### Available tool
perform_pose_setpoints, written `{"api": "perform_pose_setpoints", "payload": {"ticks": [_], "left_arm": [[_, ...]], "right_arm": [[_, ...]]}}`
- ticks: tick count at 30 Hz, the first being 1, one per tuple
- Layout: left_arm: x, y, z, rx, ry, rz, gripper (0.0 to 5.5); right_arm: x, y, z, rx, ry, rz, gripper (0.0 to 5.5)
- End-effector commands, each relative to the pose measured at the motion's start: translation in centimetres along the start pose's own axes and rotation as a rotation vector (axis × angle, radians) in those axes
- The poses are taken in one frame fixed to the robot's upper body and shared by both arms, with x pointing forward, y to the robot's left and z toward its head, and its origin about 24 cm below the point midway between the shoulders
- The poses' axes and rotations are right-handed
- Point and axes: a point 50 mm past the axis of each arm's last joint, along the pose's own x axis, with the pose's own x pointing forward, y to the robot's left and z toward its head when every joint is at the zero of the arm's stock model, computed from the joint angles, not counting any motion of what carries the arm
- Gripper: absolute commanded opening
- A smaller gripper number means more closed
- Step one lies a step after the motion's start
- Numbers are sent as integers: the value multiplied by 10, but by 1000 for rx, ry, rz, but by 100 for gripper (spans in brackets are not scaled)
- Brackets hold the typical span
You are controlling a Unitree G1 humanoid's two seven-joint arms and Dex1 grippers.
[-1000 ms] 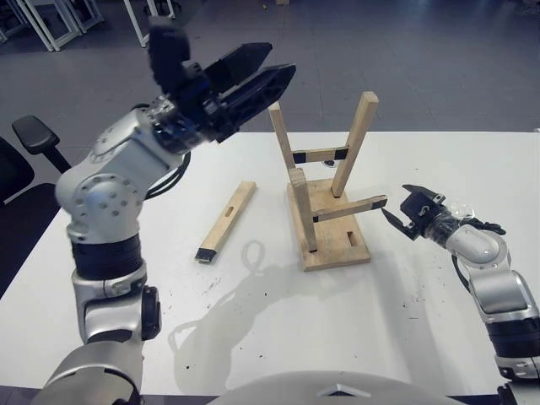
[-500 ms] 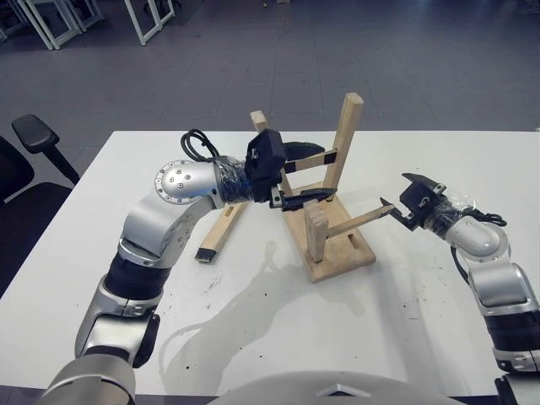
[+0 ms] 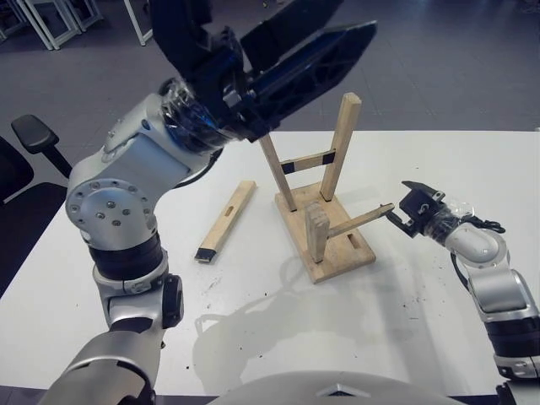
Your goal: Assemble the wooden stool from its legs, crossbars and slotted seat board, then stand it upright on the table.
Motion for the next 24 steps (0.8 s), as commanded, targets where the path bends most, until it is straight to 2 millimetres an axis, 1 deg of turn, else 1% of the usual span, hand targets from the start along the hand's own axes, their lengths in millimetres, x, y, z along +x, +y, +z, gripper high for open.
{"api": "perform_pose_setpoints", "payload": {"ticks": [1, 3, 5, 8, 9, 10, 12, 14, 15, 17, 18, 20, 21, 24], "left_arm": [[20, -18, -10, -95, 99, -161, 361], [21, -20, -19, -127, 147, -182, 361], [22, -17, -24, -134, 163, -165, 361], [20, -19, -22, -122, 140, -149, 361], [19, -21, -24, -132, 145, -160, 361], [18, -23, -29, -157, 154, -170, 361], [7, -29, -47, -238, 217, -193, 361], [-4, -18, -68, -342, 271, -153, 361], [-10, -9, -83, -379, 313, -115, 361], [-20, 5, -106, -413, 387, -46, 361], [-22, 11, -113, -406, 408, -10, 361], [-24, 20, -117, -374, 426, 18, 361], [-26, 19, -118, -365, 432, 16, 361], [-30, 7, -120, -342, 460, -39, 361]], "right_arm": [[1, 2, 3, -8, -11, 4, 339], [2, 2, 4, -10, -14, 6, 339], [3, 3, 5, -12, -17, 8, 339], [2, 4, 5, -12, -17, 10, 339], [2, 4, 5, -12, -17, 11, 339], [2, 5, 5, -11, -16, 12, 339], [1, 5, 4, -10, -14, 10, 339], [1, 5, 3, -8, -10, 6, 339], [1, 6, 3, -6, -10, 5, 339], [2, 7, 4, -4, -14, 5, 339], [2, 7, 5, -4, -15, 4, 339], [2, 6, 4, -3, -15, 2, 339], [1, 6, 4, -3, -13, 3, 339], [0, 6, 2, -1, -5, -1, 339]]}}
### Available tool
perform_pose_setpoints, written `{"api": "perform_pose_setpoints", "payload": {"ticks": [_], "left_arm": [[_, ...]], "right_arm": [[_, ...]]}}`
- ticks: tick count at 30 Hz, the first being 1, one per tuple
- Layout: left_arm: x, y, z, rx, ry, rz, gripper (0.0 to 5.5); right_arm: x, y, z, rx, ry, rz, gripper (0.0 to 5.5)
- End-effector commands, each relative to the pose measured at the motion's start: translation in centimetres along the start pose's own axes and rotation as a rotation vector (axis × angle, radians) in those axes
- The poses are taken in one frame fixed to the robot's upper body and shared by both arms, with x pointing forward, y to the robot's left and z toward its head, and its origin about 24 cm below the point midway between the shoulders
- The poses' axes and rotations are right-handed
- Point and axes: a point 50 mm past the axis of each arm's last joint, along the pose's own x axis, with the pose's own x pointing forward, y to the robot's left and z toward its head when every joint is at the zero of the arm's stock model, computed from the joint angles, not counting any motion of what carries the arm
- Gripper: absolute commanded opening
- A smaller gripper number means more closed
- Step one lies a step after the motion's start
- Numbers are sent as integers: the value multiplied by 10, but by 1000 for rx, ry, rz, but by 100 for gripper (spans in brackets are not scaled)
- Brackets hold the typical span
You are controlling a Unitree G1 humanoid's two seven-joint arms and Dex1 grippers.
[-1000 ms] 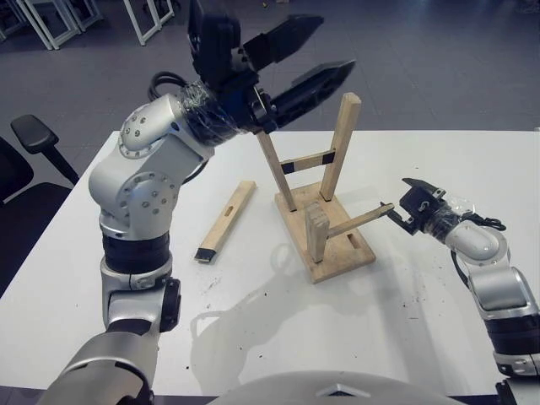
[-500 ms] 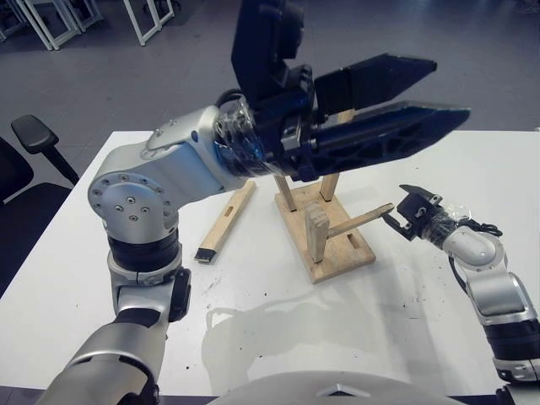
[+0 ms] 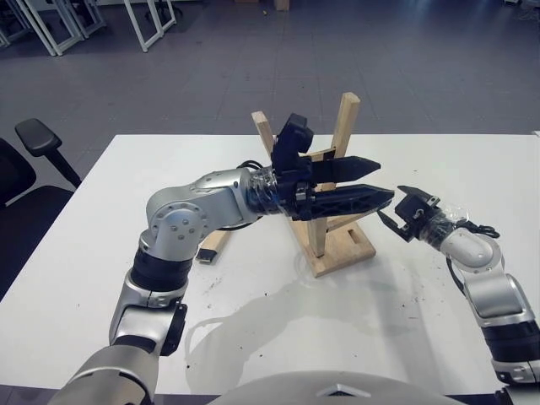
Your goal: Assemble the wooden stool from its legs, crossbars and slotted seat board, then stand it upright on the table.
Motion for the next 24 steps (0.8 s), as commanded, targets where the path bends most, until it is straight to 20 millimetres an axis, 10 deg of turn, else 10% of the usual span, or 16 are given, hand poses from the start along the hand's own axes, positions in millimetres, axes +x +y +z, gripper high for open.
{"api": "perform_pose_setpoints", "payload": {"ticks": [1, 9, 12, 19, 24], "left_arm": [[-8, -2, -22, -12, 103, 35, 361], [-4, -20, 95, 456, -248, 78, 361], [-37, -24, 112, 562, -289, 271, 361], [-155, 4, -9, 490, -17, 1088, 361], [-176, -1, -95, 367, 109, 1339, 361]], "right_arm": [[-1, -2, 1, -5, 2, -13, 339], [-1, 3, -12, 23, 45, 6, 339], [-6, 12, -30, 30, 105, 45, 339], [-11, 27, -34, 59, 95, 104, 339], [-8, 31, -34, 76, 88, 115, 339]]}}
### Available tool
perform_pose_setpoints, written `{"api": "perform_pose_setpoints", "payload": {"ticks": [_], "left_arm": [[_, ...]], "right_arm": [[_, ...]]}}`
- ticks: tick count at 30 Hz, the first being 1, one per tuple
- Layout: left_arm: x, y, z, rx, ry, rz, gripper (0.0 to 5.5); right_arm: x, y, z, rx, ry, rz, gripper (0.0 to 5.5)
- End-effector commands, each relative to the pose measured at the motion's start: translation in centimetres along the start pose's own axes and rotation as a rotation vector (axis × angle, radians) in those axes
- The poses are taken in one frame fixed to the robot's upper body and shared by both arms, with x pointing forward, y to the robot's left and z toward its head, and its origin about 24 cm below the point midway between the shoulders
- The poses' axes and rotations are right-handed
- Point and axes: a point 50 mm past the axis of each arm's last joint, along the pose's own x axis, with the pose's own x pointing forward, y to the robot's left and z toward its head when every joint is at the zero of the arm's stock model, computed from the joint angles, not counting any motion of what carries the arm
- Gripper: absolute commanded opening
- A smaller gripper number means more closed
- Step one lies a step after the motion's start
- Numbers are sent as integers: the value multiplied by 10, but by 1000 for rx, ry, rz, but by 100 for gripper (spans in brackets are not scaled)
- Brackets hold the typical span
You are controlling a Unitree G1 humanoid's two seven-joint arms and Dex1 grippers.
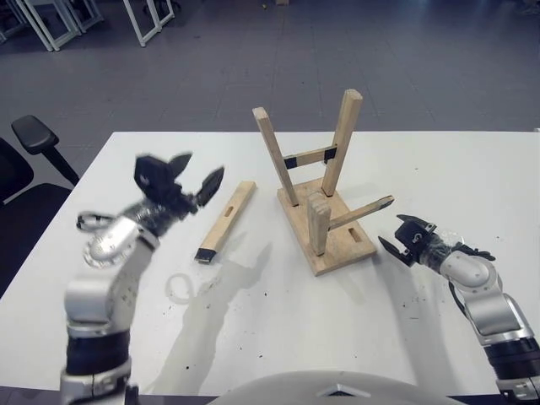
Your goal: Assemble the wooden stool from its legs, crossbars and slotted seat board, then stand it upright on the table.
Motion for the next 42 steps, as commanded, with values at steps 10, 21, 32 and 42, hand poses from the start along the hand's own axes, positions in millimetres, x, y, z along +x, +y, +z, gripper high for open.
{"api": "perform_pose_setpoints", "payload": {"ticks": [10, 21, 32, 42], "left_arm": [[-34, -8, -103, -12, 256, 138, 361], [-29, -18, -132, -124, 445, 34, 273], [22, 15, -19, -117, -146, 135, 205], [43, -45, 128, -315, -410, -711, 205]], "right_arm": [[9, 18, 1, 28, -23, 122, 339], [12, 27, 31, 73, -171, 202, 339], [-14, -64, 65, 631, -415, -38, 399], [-40, -75, 161, 1000, -867, 442, 470]]}}
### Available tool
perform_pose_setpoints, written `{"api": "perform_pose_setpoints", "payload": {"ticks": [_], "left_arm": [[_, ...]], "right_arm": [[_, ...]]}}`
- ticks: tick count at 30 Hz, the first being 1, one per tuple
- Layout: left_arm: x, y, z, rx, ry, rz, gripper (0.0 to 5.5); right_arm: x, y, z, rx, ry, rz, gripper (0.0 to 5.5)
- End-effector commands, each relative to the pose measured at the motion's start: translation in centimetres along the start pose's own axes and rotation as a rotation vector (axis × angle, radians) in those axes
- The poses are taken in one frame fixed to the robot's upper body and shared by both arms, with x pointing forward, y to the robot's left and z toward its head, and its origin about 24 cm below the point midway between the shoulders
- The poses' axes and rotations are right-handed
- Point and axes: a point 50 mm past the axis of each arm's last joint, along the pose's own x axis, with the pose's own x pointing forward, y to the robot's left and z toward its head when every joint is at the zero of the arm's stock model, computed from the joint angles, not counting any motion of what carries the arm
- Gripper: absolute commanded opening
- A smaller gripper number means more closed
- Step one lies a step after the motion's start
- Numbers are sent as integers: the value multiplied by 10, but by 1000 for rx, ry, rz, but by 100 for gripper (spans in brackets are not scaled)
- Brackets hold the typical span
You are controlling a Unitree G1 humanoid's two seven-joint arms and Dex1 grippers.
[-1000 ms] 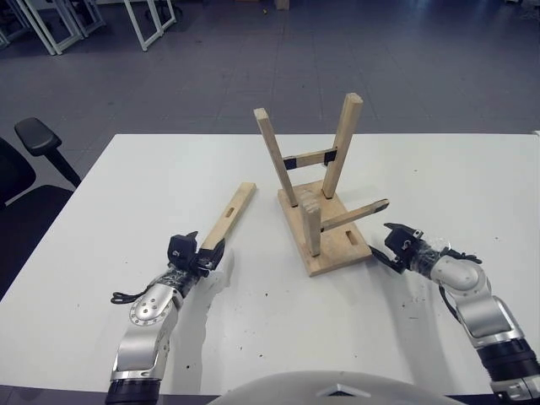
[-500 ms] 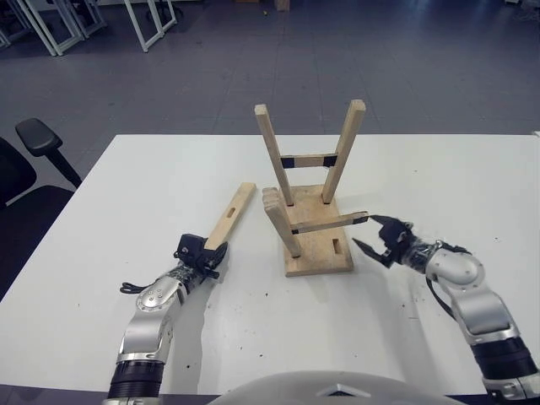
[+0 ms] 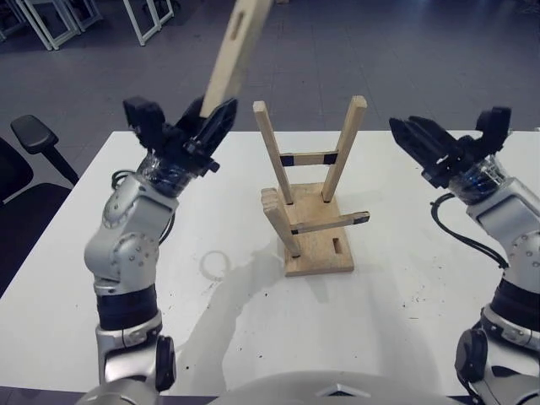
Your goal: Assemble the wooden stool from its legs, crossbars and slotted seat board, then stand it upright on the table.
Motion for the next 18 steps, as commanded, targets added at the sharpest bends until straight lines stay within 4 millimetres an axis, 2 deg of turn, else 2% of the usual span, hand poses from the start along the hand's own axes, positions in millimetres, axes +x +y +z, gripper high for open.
{"api": "perform_pose_setpoints", "payload": {"ticks": [1, 5, 12, 18], "left_arm": [[23, -31, 24, -133, 54, -312, 205], [29, -46, 24, -304, 138, -500, 205], [26, -52, 15, -383, 243, -583, 205], [19, -57, 9, -398, 345, -650, 205]], "right_arm": [[17, 26, 8, 128, -7, 216, 470], [21, 40, 10, 225, 1, 383, 470], [19, 66, 9, 246, 38, 600, 470], [27, 76, 13, 196, 51, 658, 470]]}}
